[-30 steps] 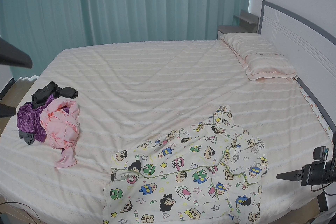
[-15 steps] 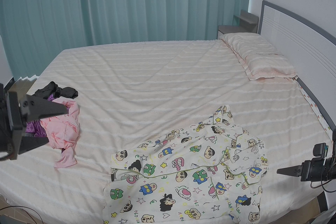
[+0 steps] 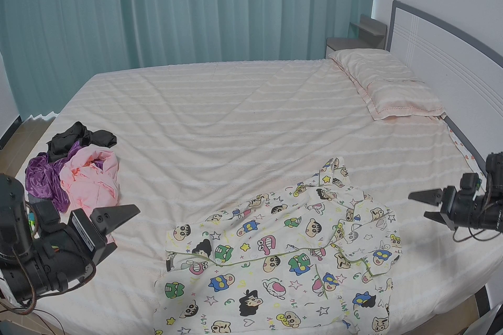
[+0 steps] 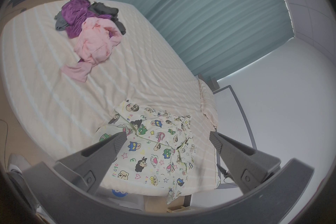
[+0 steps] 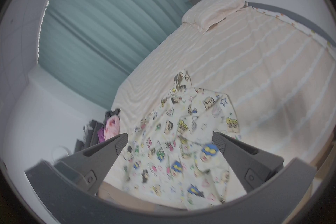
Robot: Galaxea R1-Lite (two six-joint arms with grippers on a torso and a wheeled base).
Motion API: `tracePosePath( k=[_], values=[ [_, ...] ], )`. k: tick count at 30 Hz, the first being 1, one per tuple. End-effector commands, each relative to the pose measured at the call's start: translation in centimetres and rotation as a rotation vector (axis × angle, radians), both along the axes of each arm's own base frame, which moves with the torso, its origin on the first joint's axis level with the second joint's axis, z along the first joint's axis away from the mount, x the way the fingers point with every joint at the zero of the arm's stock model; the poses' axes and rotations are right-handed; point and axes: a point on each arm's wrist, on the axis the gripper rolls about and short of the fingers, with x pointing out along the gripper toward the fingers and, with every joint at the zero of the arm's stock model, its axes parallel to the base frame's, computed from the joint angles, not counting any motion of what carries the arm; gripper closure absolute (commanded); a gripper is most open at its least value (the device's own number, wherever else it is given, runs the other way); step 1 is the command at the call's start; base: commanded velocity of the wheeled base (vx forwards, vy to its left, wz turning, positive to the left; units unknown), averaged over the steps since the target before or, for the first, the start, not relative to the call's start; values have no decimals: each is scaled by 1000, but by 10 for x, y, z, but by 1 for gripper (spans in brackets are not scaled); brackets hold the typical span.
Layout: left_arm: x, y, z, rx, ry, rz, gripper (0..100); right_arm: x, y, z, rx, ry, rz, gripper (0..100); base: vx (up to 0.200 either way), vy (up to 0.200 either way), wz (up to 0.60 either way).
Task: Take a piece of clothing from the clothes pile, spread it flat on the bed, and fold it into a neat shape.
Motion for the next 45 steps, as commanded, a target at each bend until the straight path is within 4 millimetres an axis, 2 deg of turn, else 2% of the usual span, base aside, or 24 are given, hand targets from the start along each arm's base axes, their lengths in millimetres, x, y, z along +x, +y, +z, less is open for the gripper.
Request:
tracePosePath(
  k=[1,4,5,6,12,13,14,16,17,20,24,27,34,43,45],
  values=[
    [0,0,-19,-14,59,30,0,76,37,-22,97,42,-25,0,0,0,0],
    [0,0,-17,-23,50,29,0,104,49,-34,96,26,-75,0,0,0,0],
    [0,0,-17,-25,50,30,0,106,50,-35,96,26,-81,0,0,0,0],
    [-1,0,-17,-31,51,35,0,122,56,-43,94,24,-112,0,0,0,0],
    [-1,1,-19,-51,74,38,0,172,77,-63,112,14,-138,0,0,0,0],
    [-1,1,-19,-51,74,38,0,172,77,-63,112,14,-138,0,0,0,0],
    [-2,1,-20,-52,75,38,0,186,85,-73,99,15,-146,0,0,0,0],
    [-1,1,-19,-56,73,42,0,192,90,-76,90,16,-152,0,0,0,0],
    [-1,1,-19,-57,71,42,0,204,101,-85,76,17,-161,0,0,0,0],
    [-2,2,-20,-56,74,43,0,218,113,-94,62,20,-163,0,0,0,0],
    [-4,4,-17,-94,69,58,0,231,118,-100,48,25,-178,0,0,0,0],
    [-10,8,-12,-132,40,59,0,235,114,-101,45,28,-190,0,0,0,0],
    [-21,15,-9,-184,22,-7,0,236,114,-105,41,32,-191,0,171,0,0],
    [-19,17,-9,-184,23,17,0,240,120,-107,42,22,-183,0,0,0,0],
    [-19,17,-9,-186,24,18,0,242,120,-113,37,31,-183,0,0,0,0]
  ],
)
